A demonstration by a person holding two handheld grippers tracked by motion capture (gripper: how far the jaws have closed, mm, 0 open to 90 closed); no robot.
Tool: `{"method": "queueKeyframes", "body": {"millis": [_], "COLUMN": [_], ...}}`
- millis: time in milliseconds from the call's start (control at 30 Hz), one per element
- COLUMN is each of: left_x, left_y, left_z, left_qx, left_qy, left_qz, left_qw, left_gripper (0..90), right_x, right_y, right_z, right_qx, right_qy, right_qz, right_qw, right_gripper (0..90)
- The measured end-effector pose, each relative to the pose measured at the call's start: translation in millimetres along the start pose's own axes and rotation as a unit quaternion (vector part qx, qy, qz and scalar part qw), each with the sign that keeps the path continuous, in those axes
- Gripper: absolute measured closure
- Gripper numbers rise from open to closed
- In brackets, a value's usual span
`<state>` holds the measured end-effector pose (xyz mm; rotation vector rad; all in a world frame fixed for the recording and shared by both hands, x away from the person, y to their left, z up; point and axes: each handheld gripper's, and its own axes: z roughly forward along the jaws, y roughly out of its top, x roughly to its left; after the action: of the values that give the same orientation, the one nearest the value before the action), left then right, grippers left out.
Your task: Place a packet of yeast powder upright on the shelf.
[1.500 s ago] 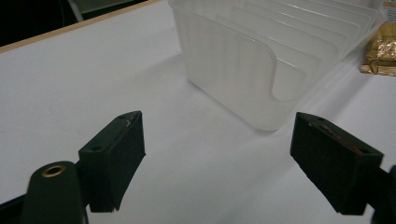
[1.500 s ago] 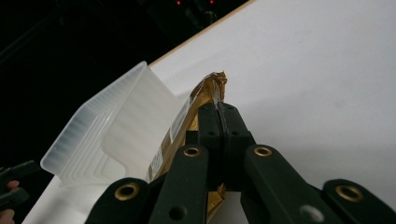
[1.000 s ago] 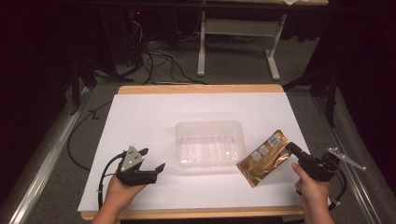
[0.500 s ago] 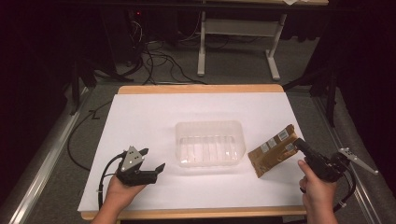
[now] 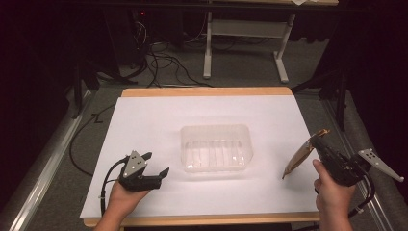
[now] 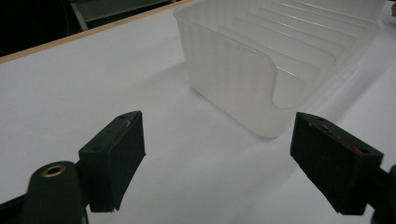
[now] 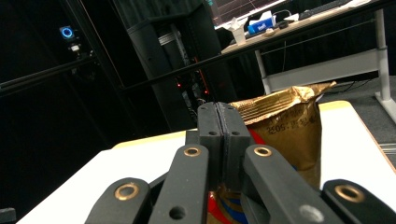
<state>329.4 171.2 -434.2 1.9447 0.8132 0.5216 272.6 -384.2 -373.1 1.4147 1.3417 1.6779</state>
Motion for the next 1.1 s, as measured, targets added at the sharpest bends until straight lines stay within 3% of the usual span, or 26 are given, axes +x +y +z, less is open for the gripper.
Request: {"method": "queueKeyframes", "body": {"millis": [400,567,1100], "left_x": [0.2,3.3,6.5], "left_y": [-0.5,-5.6,-19.9], "left_z": [-3.4,-14.2,-34.8], "left_qx": [-0.004,-0.010,-0.004], "left_qy": [0.007,0.023,0.052], "left_qz": [0.001,-0.008,-0.025], "left_qw": [1.0000,0.9997,0.9983], "left_gripper": [18.2,18.2,17.9], "right_x": [1.4,3.9,6.8], "right_y": [2.4,0.7,0.7], "right_z": [1.3,10.8,32.0], "right_qx": [-0.001,0.008,0.021], "right_qy": [0.010,0.026,0.074], "right_qz": [-0.008,-0.024,-0.028], "right_qw": [0.9999,0.9994,0.9966], "right_gripper": [90.0,90.0,90.0]}}
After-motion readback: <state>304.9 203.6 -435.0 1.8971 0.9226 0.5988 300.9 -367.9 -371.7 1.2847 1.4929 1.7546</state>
